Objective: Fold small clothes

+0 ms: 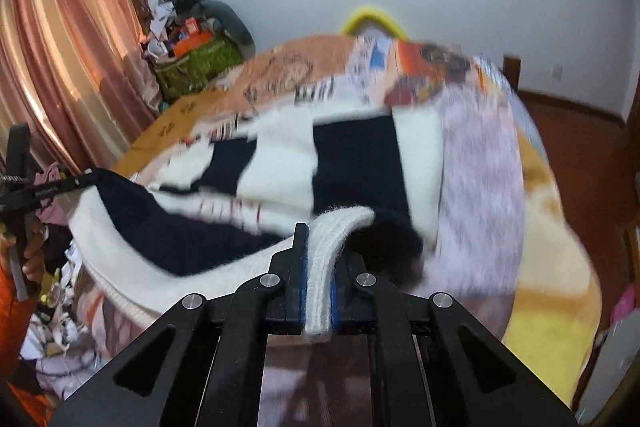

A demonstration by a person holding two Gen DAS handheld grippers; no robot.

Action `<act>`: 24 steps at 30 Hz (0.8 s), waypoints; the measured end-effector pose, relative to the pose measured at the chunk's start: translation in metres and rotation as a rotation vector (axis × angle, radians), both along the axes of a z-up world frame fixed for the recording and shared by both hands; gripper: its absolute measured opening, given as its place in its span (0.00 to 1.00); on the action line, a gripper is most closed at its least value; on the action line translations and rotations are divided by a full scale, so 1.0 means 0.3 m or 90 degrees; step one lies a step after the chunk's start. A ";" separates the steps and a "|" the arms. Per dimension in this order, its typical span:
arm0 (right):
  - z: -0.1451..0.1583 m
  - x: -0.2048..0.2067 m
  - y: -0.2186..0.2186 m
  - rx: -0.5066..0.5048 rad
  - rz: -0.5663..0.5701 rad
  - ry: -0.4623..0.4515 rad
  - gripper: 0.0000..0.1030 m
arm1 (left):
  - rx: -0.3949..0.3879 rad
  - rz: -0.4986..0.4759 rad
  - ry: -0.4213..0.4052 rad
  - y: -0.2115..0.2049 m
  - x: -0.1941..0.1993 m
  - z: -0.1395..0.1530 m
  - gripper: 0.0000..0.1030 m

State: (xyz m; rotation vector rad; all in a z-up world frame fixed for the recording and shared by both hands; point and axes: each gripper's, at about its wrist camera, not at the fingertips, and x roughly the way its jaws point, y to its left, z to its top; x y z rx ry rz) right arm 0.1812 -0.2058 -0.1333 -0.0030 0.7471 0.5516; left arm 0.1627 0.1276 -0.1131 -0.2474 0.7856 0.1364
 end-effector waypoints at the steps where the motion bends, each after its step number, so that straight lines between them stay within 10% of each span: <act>1: 0.021 0.032 0.012 -0.001 -0.002 -0.013 0.06 | 0.005 0.003 -0.007 0.006 0.033 0.020 0.07; 9: 0.055 0.315 0.086 -0.007 -0.026 -0.027 0.06 | 0.052 0.037 -0.004 0.063 0.364 0.012 0.07; 24: -0.191 0.687 0.060 0.020 -0.044 0.146 0.07 | 0.063 0.073 0.176 0.172 0.772 -0.428 0.12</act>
